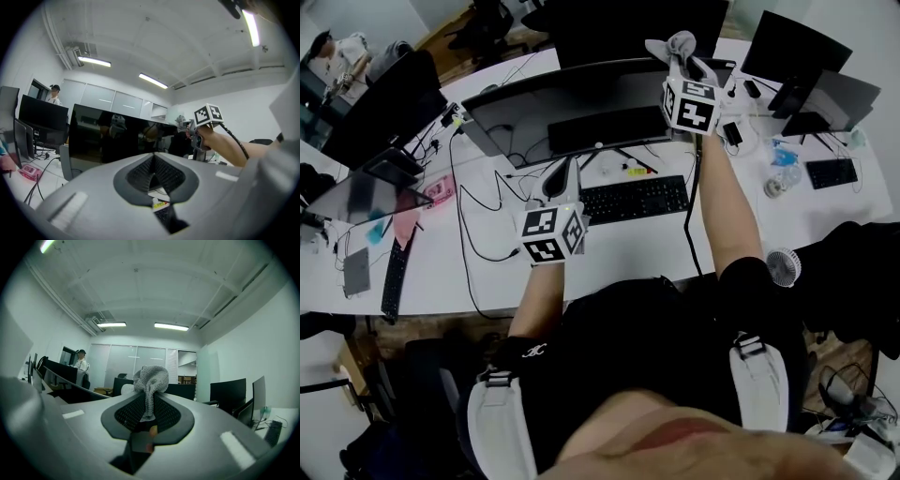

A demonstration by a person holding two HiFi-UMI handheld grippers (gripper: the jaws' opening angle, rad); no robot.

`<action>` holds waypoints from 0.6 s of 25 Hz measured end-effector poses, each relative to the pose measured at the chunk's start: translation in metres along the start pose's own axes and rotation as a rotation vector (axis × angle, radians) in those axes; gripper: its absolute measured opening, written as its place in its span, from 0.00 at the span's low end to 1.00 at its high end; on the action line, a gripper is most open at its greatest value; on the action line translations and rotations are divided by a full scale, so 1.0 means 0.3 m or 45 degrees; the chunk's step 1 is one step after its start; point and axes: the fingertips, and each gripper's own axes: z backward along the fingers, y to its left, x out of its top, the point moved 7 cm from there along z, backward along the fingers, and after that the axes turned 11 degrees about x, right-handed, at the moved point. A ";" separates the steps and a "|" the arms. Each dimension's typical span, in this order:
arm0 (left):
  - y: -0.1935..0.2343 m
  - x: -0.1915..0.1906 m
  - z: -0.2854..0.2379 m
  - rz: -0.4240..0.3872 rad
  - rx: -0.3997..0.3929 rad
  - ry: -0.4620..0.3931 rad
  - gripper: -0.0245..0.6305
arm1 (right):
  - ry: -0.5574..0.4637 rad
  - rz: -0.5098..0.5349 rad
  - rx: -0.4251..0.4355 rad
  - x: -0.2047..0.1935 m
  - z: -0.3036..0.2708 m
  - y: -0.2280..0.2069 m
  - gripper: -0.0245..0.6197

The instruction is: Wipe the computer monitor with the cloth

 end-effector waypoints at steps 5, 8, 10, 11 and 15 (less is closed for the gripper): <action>-0.085 -0.013 -0.028 -0.011 -0.012 0.005 0.12 | 0.018 0.015 -0.063 -0.008 0.030 -0.160 0.11; -0.125 -0.025 -0.041 -0.010 -0.015 0.010 0.12 | 0.025 0.023 -0.095 -0.015 0.043 -0.241 0.11; -0.149 -0.032 -0.049 -0.009 -0.017 0.013 0.12 | 0.029 0.024 -0.116 -0.018 0.052 -0.289 0.11; -0.159 -0.034 -0.053 -0.010 -0.020 0.014 0.12 | 0.030 0.024 -0.127 -0.020 0.057 -0.310 0.11; -0.199 -0.036 -0.067 -0.020 -0.033 0.016 0.12 | 0.035 0.019 -0.169 -0.028 0.077 -0.389 0.11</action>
